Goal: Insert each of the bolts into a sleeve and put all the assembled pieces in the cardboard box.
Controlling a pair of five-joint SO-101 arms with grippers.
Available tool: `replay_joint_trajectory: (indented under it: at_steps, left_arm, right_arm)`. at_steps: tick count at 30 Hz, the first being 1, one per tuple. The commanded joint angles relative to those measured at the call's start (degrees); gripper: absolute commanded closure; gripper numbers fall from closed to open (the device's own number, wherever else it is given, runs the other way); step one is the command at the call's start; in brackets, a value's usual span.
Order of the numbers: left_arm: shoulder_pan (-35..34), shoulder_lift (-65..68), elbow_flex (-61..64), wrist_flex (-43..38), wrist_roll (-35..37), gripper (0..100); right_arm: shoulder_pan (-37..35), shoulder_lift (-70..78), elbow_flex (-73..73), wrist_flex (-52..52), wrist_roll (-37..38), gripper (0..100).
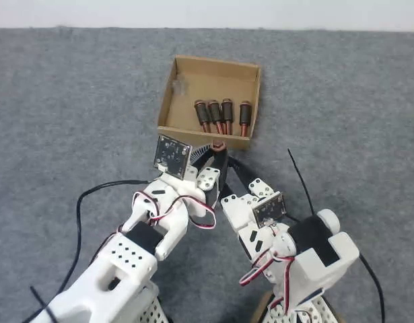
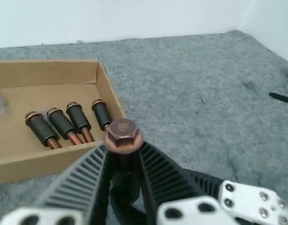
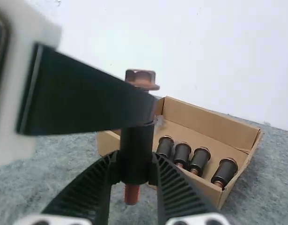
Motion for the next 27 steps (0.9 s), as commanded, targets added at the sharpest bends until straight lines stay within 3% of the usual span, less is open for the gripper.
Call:
replay_joint_trajectory:
  at_steps: [1, 14, 21, 27]
  left_arm:
    - [-0.18, -2.29, 0.66, -1.76, -0.62, 99]
    - [-0.26, -2.29, 0.75, -1.76, -0.26, 98]
    - [-0.18, -2.29, 1.8, -1.67, -0.18, 83]
    - [-0.18, -2.29, 1.98, -1.67, -0.26, 82]
  right_arm:
    - [0.31, -0.84, 1.41, -0.4, 0.7, 99.1]
    - [1.71, -0.75, 1.41, -0.4, 0.7, 99.1]
    - [1.71, -0.66, 1.32, -0.4, 0.7, 99.1]
    - [1.71, -0.66, 1.32, -0.4, 0.7, 99.1]
